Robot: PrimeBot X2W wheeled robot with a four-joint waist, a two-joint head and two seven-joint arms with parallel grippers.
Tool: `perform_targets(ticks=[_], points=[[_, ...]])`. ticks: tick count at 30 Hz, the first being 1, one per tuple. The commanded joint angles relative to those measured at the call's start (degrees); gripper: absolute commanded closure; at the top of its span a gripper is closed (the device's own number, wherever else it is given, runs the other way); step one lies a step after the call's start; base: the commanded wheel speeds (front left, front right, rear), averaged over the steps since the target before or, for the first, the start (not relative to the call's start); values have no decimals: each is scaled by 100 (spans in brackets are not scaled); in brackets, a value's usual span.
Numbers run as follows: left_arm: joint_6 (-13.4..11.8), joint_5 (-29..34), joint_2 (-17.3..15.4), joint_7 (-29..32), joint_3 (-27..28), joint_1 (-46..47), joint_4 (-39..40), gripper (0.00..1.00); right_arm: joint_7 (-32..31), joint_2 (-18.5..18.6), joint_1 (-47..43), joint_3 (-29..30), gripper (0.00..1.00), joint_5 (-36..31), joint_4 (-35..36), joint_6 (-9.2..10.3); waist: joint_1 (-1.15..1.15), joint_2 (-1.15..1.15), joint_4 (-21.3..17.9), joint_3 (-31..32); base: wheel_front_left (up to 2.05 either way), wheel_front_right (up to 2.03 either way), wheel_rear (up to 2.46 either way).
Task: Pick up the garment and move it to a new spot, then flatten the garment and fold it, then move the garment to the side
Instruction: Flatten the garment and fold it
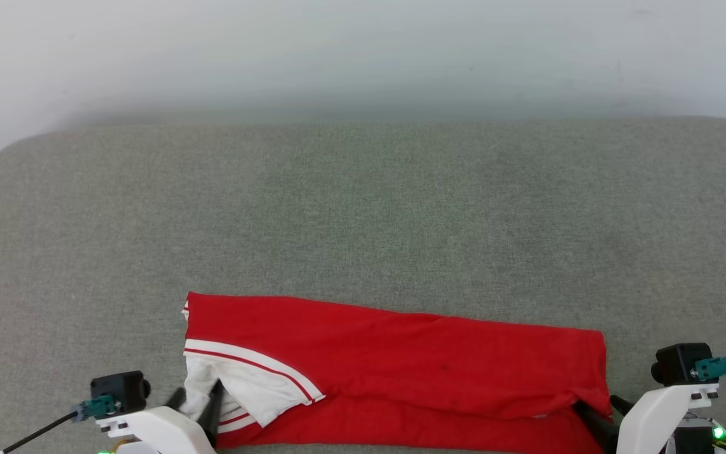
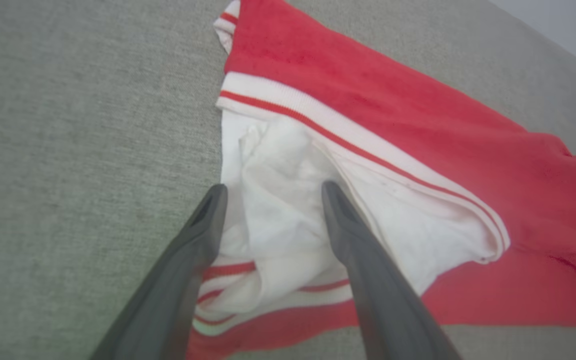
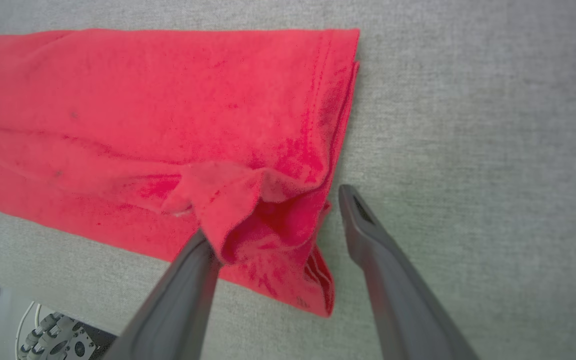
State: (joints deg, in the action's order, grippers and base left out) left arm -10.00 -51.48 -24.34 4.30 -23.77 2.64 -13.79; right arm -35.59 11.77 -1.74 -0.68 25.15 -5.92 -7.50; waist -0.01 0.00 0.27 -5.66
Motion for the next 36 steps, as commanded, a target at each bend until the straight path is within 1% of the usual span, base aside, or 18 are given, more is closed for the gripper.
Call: perform_targets(ticks=[1, 4, 7, 10, 12, 15, 17, 21, 26, 31, 32, 33, 34, 36], points=[[-75, 208, -83, -223, 9, 62, 2, 0, 110, 60, -89, -82, 0, 3, 159, 3, 1, 0, -38, 108, 0, 0, 0], [-157, 450, -98, -563, 23, 119, 165, 0, 153, 190, -203, -161, 0, 9, 467, 3, 1, 0, -58, 234, 0, 0, 0], [-250, 647, -144, -888, 86, 164, 384, 0, 31, 314, -248, -77, 0, -32, 799, 3, 1, 0, -52, 353, 0, 0, 0], [-365, 849, -153, -1222, 138, 197, 618, 0, -273, 424, -270, 93, 0, -24, 1086, 3, 1, 0, -25, 456, 0, 0, 0], [-382, 928, -119, -1415, 153, 189, 809, 0, -544, 492, -262, 172, 0, -25, 1232, 3, 1, 0, 1, 494, 0, 0, 0], [-471, 1165, -151, -1621, 131, 244, 1071, 0, -964, 516, -263, 317, 0, -4, 1283, 3, 1, 0, 97, 490, 0, 0, 0], [-549, 1377, -155, -1719, 103, 295, 1245, 0, -1213, 522, -254, 400, 0, -26, 1209, 3, 1, 0, 192, 436, 0, 0, 0], [-652, 1718, -140, -1811, 10, 422, 1562, 0, -1480, 427, -154, 523, 0, -6, 965, 3, 1, 0, 404, 219, 0, 0, 0], [-721, 1932, -112, -1830, -89, 564, 1859, 0, -1486, 252, 29, 569, 0, -50, 492, 3, 1, 0, 638, -103, 0, 0, 0], [-768, 2001, -118, -1816, -133, 576, 1991, 0, -1411, 93, 153, 476, 0, 0, -129, 3, 1, 0, 751, -271, 0, 0, 0], [-775, 2003, -127, -1800, -137, 559, 1996, 0, -1399, 60, 157, 432, 8, 23, -247, 3, 1, 0, 759, -281, 0, 0, 0], [-777, 2003, -133, -1798, -140, 547, 2004, 0, -1382, 22, 166, 389, 75, 69, -341, 3, 1, 0, 763, -283, 0, 0, 0], [-773, 2005, -145, -1802, -144, 525, 1997, 0, -1362, 6, 175, 346, 100, 90, -412, 2, 1, 0, 763, -278, 0, 0, 0], [-784, 1987, -145, -1818, -121, 481, 1958, 0, -1296, 27, 198, 263, 100, 146, -473, 2, 1, 0, 742, -236, 0, 0, 0]])
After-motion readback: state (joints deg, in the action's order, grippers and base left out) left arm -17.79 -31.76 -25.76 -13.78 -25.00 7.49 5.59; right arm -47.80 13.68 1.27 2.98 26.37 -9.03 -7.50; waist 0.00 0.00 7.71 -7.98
